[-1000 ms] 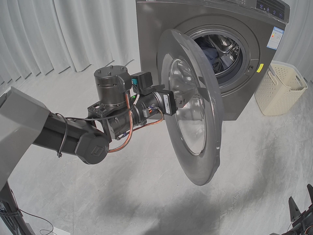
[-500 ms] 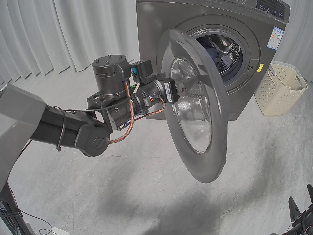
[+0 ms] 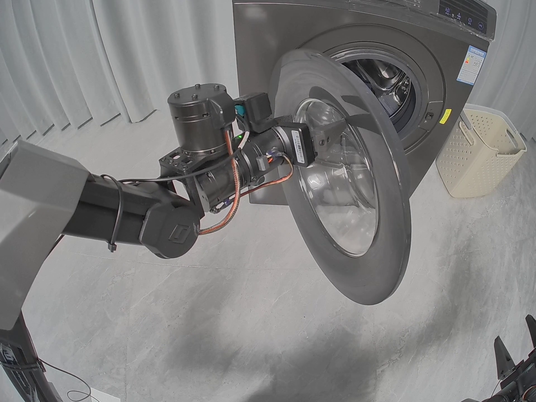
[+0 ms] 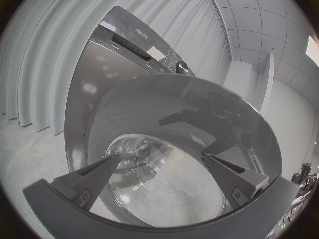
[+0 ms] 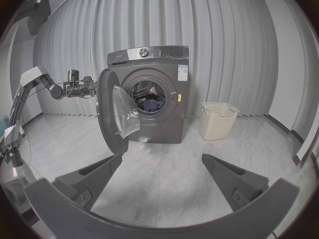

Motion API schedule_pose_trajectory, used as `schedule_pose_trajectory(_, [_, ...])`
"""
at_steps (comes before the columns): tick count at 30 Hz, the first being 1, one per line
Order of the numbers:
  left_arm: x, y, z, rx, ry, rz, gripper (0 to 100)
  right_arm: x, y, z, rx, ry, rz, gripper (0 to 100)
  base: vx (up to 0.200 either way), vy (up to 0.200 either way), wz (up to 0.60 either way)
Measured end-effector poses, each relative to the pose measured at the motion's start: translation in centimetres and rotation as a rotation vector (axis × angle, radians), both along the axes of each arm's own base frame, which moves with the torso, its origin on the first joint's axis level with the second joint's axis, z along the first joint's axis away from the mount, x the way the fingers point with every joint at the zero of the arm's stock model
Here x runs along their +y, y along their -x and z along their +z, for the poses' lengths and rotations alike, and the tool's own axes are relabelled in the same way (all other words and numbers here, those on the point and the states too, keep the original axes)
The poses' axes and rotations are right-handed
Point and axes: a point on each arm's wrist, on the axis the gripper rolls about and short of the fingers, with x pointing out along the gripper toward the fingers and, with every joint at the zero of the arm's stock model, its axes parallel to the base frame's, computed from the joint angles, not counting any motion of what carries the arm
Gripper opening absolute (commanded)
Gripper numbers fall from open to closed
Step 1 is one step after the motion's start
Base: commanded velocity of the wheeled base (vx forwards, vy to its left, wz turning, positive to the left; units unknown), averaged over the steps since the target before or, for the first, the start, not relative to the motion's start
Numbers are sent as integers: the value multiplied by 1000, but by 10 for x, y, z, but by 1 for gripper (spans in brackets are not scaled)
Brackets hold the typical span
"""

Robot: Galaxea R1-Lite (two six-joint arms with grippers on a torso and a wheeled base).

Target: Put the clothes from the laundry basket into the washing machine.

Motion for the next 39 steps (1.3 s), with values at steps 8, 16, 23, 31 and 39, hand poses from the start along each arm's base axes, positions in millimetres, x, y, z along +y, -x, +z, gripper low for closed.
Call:
schedule_pose_trajectory(8, [-7,-3,4,-14,22,18,100,0,0,0,0,0,-1,100,0,0,0])
schedule_pose_trajectory(16, [-18,-10,5,-13,28,10,100,0,0,0,0,0,0,100,0,0,0])
schedule_pose_trajectory(23, [-27,-18,9,-13,49,26,100,0,0,0,0,0,0,100,0,0,0])
schedule_pose_trajectory(31, [-38,-36,15,-5,127,107,100,0,0,0,0,0,0,100,0,0,0])
schedule_pose_trajectory(39, [-49,-55,18,-22,219,189,100,0,0,0,0,0,0,100,0,0,0])
